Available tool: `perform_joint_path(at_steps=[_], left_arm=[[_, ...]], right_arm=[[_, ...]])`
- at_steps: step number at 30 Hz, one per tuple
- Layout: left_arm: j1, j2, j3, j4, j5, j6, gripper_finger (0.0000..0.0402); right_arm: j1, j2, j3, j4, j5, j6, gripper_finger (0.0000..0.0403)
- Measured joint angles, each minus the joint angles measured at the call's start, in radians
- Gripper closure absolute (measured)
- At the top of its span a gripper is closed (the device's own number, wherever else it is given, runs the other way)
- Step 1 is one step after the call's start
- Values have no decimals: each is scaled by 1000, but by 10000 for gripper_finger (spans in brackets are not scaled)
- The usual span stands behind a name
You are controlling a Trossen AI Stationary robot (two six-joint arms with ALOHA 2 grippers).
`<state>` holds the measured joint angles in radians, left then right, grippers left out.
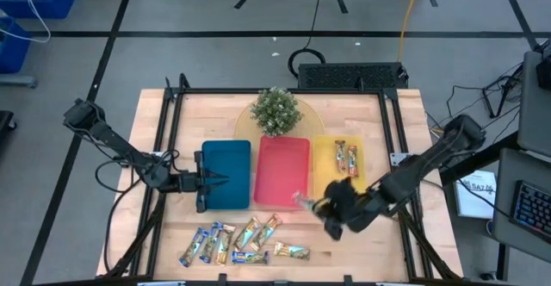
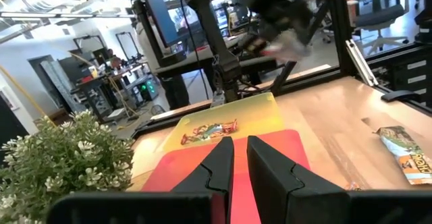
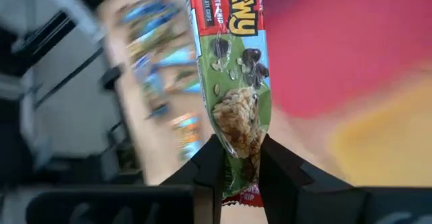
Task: Pick and place Granola Bars by type
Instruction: Put the red granola bar into the yellow bin
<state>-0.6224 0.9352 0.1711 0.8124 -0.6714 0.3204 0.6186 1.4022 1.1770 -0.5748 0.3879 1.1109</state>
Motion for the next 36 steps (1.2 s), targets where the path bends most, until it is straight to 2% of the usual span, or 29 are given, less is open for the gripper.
perform_joint_path(at_steps=[5,7,9,11,18,23,30,36], left_arm=[[0,0,0,-1,0,-32,350],[0,0,0,-1,0,-46,350],[0,0,0,-1,0,-61,350],[0,0,0,1,0,-68,350],[0,0,0,14,0,-76,350],[0,0,0,35,-1,-75,350],[0,0,0,34,0,-71,350],[0,0,0,35,-1,-64,350]], right_arm=[[-28,-87,0,-265,121,199,343],[-44,-105,-13,-408,195,348,344],[-78,-115,-50,-507,211,491,344],[-117,-126,-103,-525,191,548,344],[-310,-154,-304,-331,1,557,344],[-385,-154,-418,-127,-103,590,344],[-437,-154,-519,-55,-74,629,344],[-462,-157,-612,117,-70,631,344]])
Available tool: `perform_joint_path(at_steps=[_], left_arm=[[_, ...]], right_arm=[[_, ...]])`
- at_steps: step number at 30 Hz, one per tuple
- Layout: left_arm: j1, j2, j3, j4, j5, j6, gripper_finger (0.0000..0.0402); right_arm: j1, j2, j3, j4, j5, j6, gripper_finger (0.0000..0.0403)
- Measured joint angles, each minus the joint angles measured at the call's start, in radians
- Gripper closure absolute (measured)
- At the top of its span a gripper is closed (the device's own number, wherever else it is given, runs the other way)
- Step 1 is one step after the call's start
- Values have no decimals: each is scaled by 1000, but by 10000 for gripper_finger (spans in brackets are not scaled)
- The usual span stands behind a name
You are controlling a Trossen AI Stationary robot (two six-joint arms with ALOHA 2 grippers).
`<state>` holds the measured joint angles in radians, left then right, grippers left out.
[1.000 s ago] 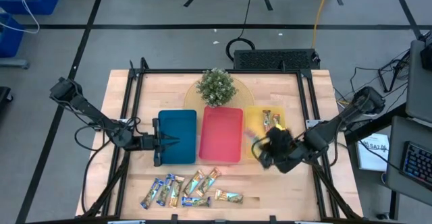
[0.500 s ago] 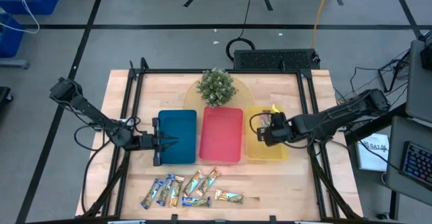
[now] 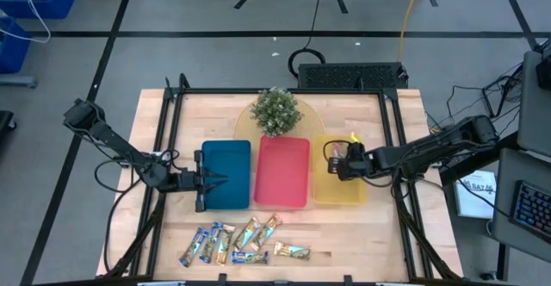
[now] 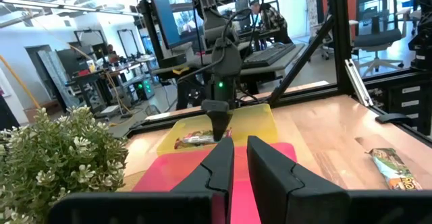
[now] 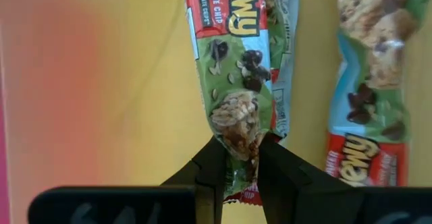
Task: Pick and place Granola Bars by type
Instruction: Put the red granola bar into the yellow bin, then put the left blue granola bar into the blue bin
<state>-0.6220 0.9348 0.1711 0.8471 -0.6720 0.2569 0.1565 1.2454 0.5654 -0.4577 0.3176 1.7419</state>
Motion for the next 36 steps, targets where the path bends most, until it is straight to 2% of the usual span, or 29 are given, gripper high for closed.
perform_joint_path(at_steps=[10,17,27,36], left_arm=[[0,0,0,7,0,3,350],[0,0,0,25,26,-4,350],[0,0,0,26,71,-10,350],[0,0,0,26,71,-8,350]], right_arm=[[7,-5,-31,81,42,-129,344],[18,-57,-31,88,40,-243,341],[50,-78,-31,86,22,-288,261],[50,-88,-31,84,18,-288,212]])
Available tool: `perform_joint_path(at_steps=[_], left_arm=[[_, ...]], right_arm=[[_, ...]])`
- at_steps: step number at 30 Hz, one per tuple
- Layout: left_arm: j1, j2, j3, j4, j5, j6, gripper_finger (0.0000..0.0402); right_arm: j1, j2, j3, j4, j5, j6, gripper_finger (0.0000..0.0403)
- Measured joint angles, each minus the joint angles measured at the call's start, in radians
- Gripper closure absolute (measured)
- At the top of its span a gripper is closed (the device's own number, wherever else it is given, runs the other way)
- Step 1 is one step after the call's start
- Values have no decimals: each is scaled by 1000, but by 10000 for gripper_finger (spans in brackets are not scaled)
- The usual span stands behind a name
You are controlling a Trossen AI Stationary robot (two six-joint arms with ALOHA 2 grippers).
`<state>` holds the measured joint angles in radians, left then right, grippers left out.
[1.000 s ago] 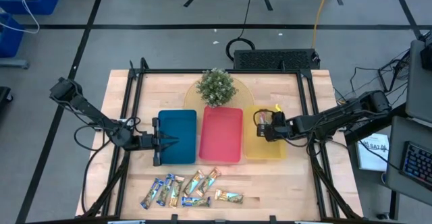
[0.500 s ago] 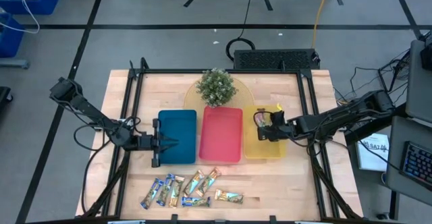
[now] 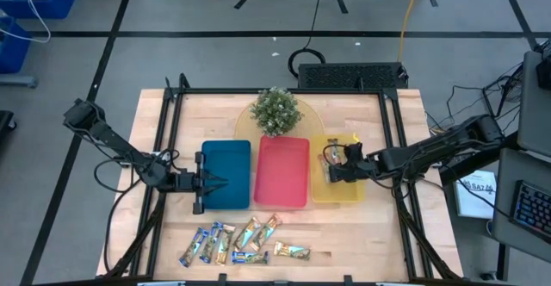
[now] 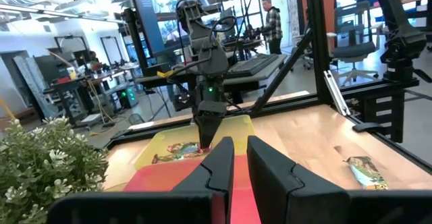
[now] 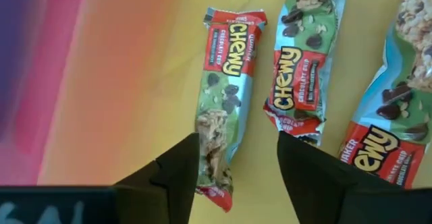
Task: Pick and place Granola Bars by type
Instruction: Put the left blue granola bar into the blue bin
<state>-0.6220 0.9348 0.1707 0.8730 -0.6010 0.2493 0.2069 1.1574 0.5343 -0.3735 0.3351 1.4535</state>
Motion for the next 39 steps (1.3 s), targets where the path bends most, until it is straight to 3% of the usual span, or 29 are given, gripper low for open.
perform_joint_path(at_steps=[4,10,18,23,26,28,34,39], left_arm=[[0,0,0,-3,0,-2,350],[0,0,-1,-6,-3,-44,350],[0,0,-1,-8,-29,-46,350],[0,0,-1,26,-27,-45,350],[0,0,-1,41,-27,-45,350],[0,0,-1,45,-27,-35,350],[0,0,-1,30,-28,-2,350],[0,0,-1,-12,-29,-15,350]], right_arm=[[-14,-66,0,-9,-16,-49,207],[-30,-267,0,-13,-26,-159,217],[-7,-509,2,7,22,-681,253],[53,-598,-10,45,111,-969,319],[59,-645,-28,95,62,-1135,377],[59,-684,-39,119,20,-1227,395],[58,-825,-76,123,-51,-1390,395],[59,-961,-133,159,-105,-1435,400]])
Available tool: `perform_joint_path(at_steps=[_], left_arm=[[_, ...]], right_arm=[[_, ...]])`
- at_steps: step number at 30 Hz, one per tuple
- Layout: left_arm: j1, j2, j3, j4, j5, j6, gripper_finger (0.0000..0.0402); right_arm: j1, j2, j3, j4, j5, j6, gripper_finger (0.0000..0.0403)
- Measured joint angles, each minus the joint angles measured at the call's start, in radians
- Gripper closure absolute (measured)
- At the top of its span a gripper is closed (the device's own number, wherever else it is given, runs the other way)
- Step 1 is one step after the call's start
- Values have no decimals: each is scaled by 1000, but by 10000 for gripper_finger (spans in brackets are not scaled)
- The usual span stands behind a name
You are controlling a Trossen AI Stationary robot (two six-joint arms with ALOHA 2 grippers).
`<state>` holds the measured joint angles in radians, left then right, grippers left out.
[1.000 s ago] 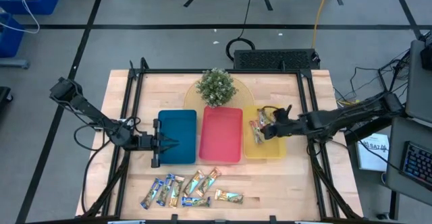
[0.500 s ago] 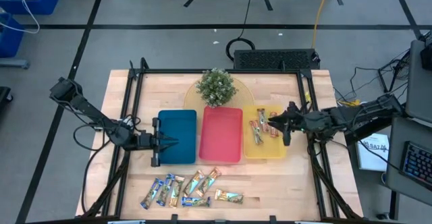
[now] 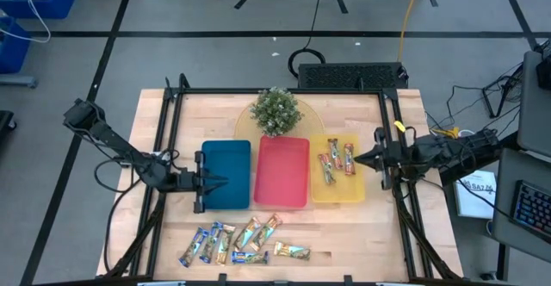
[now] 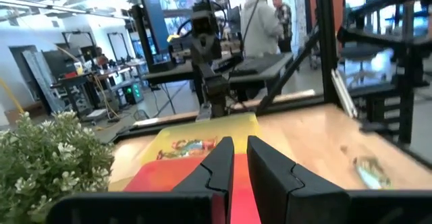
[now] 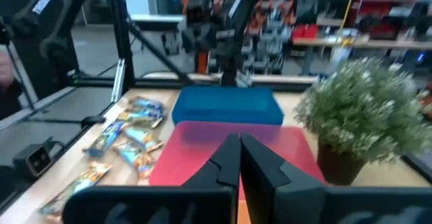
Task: Pick and place Granola Bars by type
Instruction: Put the left blue granola bar into the blue bin
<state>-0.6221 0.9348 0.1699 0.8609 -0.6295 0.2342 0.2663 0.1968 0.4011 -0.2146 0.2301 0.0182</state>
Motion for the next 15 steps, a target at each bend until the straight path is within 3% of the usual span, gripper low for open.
perform_joint_path(at_steps=[8,15], left_arm=[[0,0,0,-60,0,-34,350],[0,0,0,-104,0,-53,350]], right_arm=[[-1,-147,-110,33,-49,-62,402],[-12,-187,-208,197,25,-53,402]])
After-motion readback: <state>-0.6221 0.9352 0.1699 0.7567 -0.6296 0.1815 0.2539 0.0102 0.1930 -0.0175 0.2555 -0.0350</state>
